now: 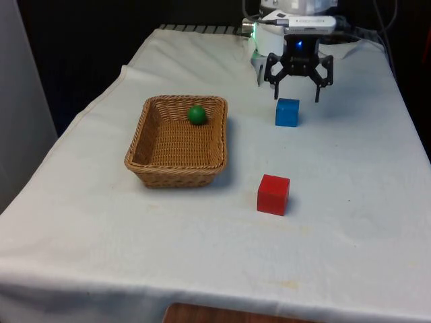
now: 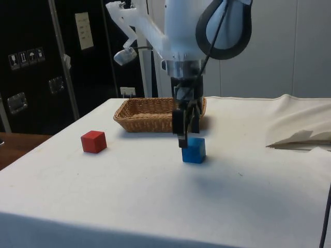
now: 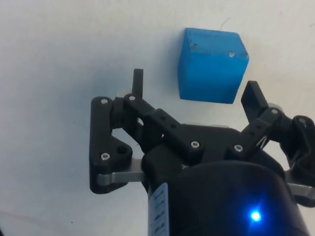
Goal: Place all non-red objects into the basket.
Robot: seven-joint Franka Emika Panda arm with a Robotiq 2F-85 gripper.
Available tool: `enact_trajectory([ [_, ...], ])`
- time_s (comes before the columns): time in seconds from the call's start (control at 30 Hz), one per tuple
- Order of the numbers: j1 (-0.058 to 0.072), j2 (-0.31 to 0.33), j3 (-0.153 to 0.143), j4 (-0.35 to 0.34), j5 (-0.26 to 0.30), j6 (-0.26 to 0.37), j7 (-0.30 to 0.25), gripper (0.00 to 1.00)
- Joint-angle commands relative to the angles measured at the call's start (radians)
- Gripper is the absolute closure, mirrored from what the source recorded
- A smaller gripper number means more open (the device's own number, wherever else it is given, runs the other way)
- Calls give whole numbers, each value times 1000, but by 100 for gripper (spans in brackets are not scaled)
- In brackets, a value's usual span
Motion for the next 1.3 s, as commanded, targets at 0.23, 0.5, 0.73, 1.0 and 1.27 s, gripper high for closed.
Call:
enact_trajectory([
  [0.23, 6, 27, -32, 9, -103, 15, 80, 0],
  [0.5, 5, 45, -36, 16, -124, 15, 102, 0],
  [0.73, 2, 65, -36, 24, -103, 15, 88, 0],
  [1.0, -8, 73, -32, 23, -76, 16, 68, 0],
  [1.27, -10, 76, -40, 23, -75, 11, 67, 1],
])
